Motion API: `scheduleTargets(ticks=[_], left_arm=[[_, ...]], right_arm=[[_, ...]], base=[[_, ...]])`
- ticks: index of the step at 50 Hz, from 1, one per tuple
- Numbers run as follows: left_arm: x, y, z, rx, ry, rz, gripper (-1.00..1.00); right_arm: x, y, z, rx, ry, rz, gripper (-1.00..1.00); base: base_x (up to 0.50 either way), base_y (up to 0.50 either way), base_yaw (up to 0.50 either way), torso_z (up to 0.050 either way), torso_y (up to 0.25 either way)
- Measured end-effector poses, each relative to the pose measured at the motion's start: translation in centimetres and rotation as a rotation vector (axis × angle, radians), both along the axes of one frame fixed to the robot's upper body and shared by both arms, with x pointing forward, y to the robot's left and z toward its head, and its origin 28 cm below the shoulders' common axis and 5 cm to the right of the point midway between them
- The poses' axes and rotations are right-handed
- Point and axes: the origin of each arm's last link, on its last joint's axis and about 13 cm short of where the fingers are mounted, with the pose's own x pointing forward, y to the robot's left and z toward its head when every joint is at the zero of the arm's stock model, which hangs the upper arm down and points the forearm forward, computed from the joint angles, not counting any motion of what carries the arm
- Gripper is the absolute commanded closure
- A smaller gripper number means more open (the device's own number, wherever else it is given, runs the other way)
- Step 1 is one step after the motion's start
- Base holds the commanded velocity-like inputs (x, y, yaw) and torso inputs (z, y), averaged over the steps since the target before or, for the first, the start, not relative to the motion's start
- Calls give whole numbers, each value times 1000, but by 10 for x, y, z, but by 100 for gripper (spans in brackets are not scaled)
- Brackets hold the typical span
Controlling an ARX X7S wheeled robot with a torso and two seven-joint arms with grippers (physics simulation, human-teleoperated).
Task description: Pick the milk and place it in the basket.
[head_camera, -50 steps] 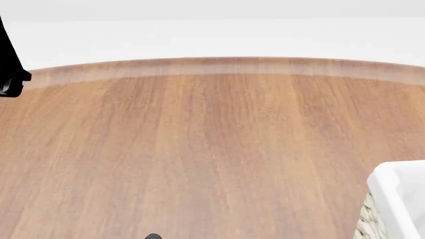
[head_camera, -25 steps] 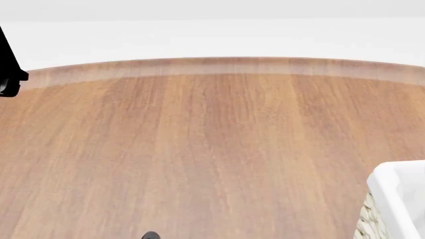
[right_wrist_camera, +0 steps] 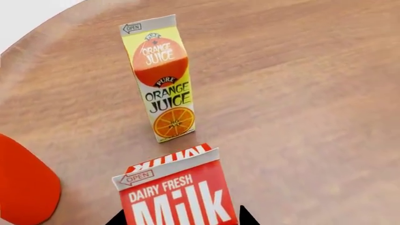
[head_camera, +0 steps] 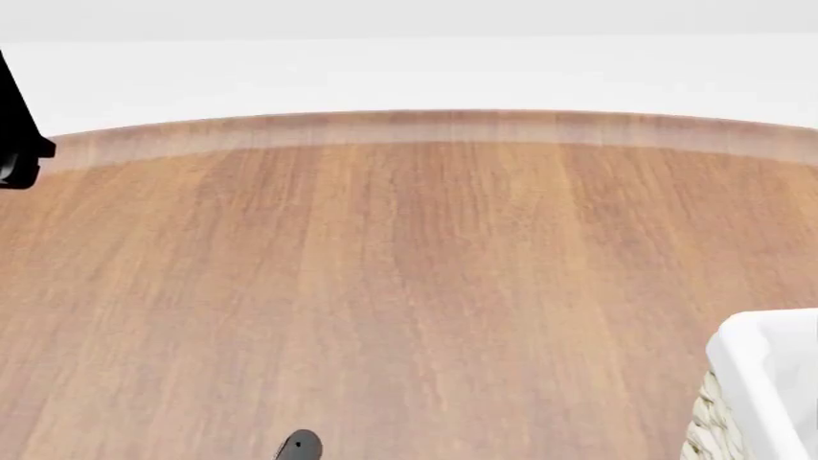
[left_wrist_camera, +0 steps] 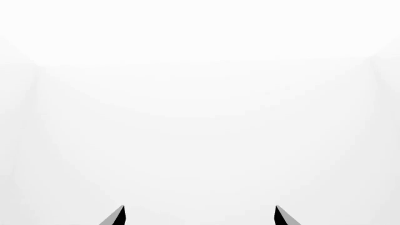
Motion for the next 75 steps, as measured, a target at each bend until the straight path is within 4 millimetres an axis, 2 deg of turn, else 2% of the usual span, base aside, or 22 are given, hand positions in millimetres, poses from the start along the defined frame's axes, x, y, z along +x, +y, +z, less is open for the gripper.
scheduleTargets(ticks=[20,41,52,64,75], left_arm=[[0,1,-1,0,2,3,-100],[-1,2,-1,-3,0,9,-100],[-1,3,-1,-3,1,10,-100],[-1,3,-3,-4,4,14,-100],[0,4,-4,-5,5,14,-100]], right_arm=[[7,-10,48,90,-140,-149,100],[-2,-28,98,205,-293,-257,100],[-8,-46,125,275,-380,-364,100],[-10,-68,145,361,-449,-535,100],[-12,-84,155,437,-498,-688,100]], base=[[0,0,0,0,0],[0,0,0,0,1],[0,0,0,0,1],[0,0,0,0,2],[0,0,0,0,1]])
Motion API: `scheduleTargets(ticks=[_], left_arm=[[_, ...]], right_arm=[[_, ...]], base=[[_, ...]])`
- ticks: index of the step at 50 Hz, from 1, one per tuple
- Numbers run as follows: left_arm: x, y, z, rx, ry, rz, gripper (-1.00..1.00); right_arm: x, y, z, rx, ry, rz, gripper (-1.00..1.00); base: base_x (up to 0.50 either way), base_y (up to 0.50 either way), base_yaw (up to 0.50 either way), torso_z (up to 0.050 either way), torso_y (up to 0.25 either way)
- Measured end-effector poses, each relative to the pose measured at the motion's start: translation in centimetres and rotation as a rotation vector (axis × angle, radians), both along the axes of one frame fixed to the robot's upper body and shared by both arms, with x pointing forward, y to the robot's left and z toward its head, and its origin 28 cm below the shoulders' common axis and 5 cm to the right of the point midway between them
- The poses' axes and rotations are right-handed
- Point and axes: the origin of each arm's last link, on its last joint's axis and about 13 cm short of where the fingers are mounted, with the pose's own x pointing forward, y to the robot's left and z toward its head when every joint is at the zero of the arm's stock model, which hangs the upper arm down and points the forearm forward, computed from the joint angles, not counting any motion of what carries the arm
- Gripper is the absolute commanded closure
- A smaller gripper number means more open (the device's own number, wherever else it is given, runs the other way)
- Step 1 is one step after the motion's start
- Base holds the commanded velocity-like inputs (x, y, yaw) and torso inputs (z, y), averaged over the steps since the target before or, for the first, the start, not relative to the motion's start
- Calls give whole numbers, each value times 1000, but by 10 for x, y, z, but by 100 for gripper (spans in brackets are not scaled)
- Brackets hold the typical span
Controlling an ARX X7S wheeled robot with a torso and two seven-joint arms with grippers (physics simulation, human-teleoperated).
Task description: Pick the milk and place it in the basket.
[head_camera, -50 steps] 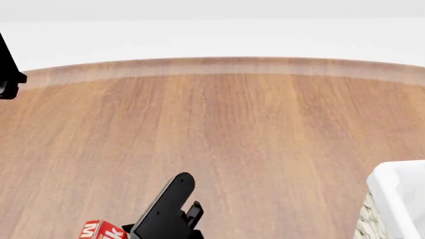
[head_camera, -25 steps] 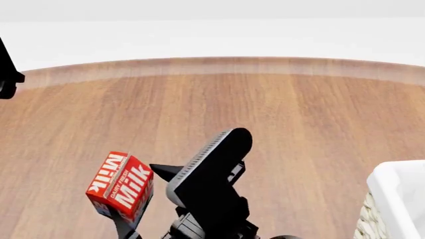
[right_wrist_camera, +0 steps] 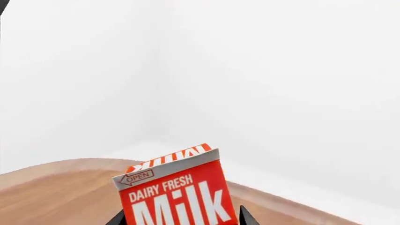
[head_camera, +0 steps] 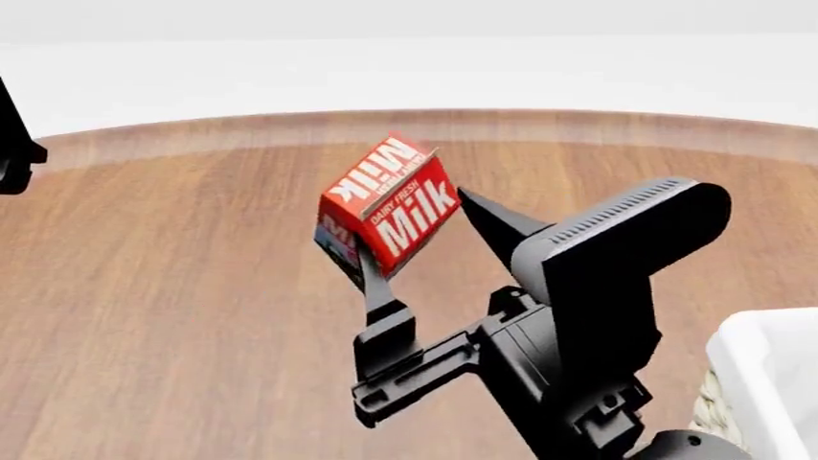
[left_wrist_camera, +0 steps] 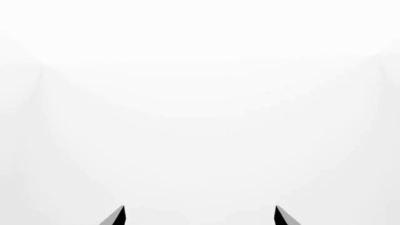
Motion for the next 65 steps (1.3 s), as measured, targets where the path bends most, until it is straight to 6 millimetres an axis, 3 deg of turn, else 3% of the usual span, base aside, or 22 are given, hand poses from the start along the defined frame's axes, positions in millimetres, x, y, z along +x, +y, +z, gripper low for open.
scheduleTargets(ticks=[40,65], left_arm=[[0,0,1,-2,0,2,-100],[0,0,0,-4,2,3,-100]], right_arm=[[3,-34,10,221,-62,-523,100],[4,-37,6,231,-59,-607,100]], base=[[0,0,0,1,1],[0,0,0,0,1]])
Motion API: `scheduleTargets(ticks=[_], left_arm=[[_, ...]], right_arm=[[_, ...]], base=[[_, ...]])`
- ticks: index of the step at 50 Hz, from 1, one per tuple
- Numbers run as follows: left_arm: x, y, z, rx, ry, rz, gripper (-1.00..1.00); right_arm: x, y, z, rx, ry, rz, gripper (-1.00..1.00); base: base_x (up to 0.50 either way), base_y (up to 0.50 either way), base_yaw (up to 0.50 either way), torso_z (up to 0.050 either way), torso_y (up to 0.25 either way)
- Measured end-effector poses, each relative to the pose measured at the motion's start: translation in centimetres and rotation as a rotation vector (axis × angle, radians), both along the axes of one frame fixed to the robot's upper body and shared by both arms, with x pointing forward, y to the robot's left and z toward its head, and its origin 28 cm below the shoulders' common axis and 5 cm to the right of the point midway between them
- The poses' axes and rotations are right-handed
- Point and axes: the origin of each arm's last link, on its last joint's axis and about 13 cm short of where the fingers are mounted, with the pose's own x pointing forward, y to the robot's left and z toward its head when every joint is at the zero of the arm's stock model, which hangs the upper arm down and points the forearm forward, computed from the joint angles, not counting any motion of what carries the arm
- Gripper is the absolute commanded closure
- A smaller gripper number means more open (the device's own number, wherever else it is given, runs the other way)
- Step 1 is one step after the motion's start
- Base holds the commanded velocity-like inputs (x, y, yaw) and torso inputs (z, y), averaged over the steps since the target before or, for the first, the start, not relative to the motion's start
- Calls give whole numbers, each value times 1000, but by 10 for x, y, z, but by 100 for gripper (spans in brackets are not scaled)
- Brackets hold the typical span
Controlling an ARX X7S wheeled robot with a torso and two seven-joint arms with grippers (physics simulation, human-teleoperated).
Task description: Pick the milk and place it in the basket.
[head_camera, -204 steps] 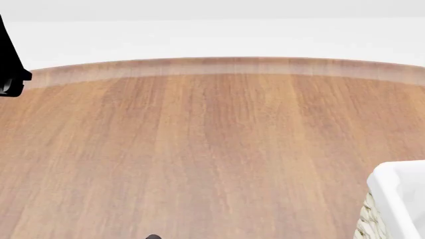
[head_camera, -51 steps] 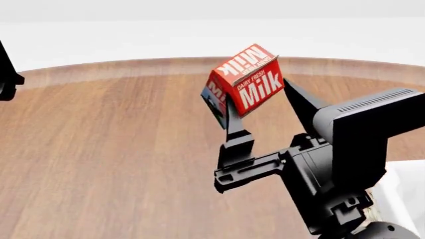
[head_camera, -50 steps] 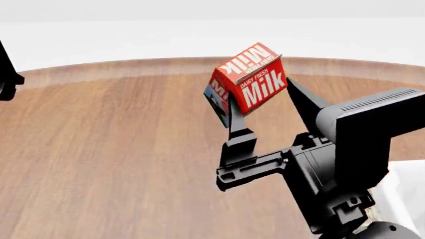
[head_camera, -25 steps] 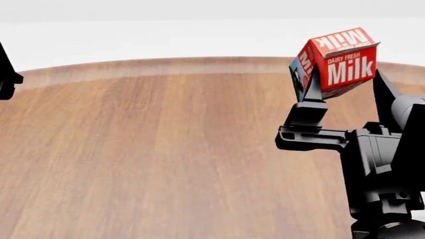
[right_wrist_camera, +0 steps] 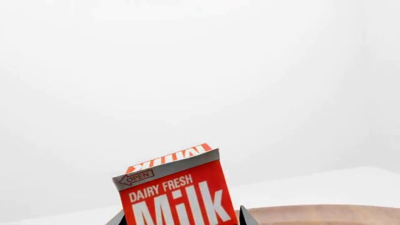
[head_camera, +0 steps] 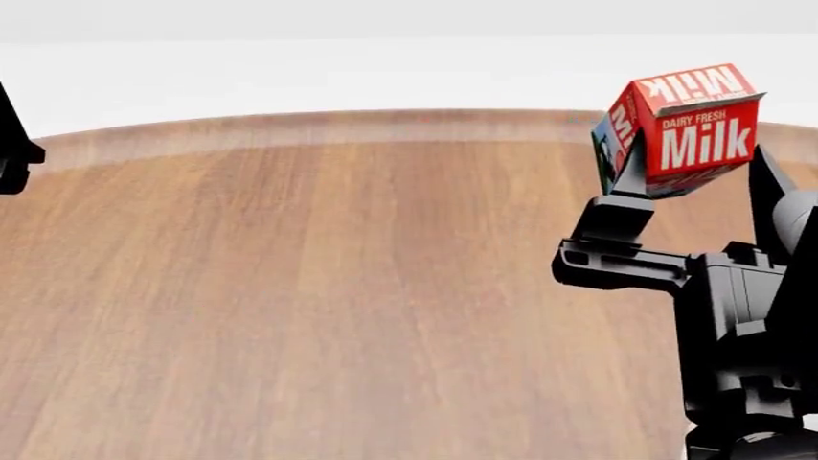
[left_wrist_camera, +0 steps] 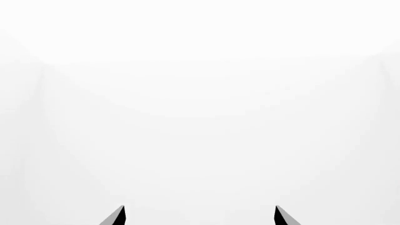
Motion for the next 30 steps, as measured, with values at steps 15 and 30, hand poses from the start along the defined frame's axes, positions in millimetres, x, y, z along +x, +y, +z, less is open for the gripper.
scheduleTargets(ticks=[15,30], left_arm=[[0,0,0,0,0,0,-100],[0,0,0,0,0,-2,-100]], right_arm=[[0,0,0,1,3,-5,100],[7,0,21,-36,-30,48,100]], base=[[0,0,0,1,2],[0,0,0,0,1]])
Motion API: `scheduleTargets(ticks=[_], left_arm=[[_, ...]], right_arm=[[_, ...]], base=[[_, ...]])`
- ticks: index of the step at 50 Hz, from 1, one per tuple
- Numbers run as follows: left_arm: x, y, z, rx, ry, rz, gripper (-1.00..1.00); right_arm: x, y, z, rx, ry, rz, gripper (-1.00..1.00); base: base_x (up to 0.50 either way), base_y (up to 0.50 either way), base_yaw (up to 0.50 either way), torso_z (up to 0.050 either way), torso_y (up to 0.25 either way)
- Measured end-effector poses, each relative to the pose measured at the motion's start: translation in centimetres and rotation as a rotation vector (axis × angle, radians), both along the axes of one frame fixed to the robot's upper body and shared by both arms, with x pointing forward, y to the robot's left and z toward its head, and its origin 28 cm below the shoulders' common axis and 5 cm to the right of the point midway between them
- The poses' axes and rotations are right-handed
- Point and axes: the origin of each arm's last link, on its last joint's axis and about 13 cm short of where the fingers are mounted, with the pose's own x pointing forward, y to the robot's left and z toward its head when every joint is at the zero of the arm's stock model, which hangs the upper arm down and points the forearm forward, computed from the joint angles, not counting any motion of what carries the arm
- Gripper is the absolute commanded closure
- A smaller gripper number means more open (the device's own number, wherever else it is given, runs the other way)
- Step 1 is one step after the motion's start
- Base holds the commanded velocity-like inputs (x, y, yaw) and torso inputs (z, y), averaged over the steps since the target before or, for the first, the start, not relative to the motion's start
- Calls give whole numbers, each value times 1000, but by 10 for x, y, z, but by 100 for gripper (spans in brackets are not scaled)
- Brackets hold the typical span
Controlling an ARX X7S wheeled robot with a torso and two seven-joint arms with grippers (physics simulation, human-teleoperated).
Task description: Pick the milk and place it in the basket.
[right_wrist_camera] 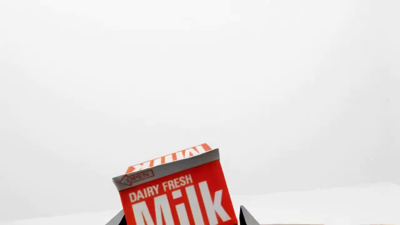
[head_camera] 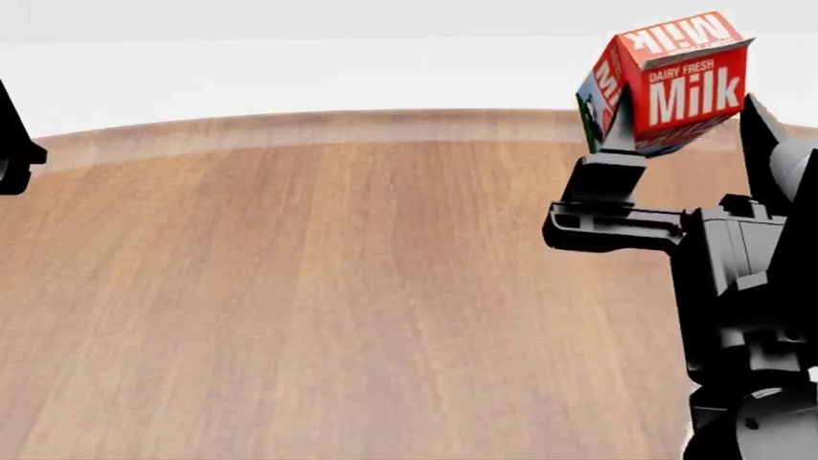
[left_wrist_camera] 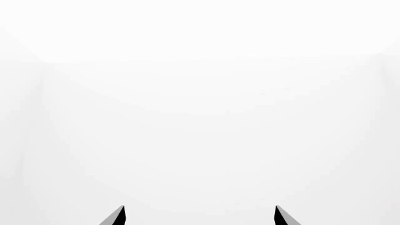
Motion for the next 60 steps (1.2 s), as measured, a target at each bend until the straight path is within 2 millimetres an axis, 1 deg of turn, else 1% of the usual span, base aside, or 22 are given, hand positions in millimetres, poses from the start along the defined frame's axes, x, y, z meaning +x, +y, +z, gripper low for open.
scheduleTargets(ticks=[7,15,20,25,33,41,51,60], left_arm=[[0,1,0,-1,0,1,-100],[0,2,-1,-3,2,6,-100],[0,3,-2,-6,4,11,-100],[-1,4,-2,-8,4,15,-100],[-1,6,-3,-12,6,20,-100],[-1,6,-3,-14,6,23,-100],[-1,8,-5,-18,9,29,-100],[-1,9,-6,-20,11,32,-100]], right_arm=[[14,-5,49,-44,-87,81,100],[25,-17,103,-69,-155,138,100],[30,-28,133,-63,-182,159,100],[29,-40,157,-59,-198,175,100],[22,-58,189,-55,-212,193,100],[9,-76,214,-68,-224,191,100],[-15,-98,240,-105,-240,180,100],[-43,-117,260,-144,-258,173,100]], base=[[0,0,0,1,1],[0,0,0,0,1],[0,0,0,0,2],[0,0,0,2,0],[0,0,0,0,1],[0,0,0,0,1],[0,0,0,1,2],[0,0,0,0,1]])
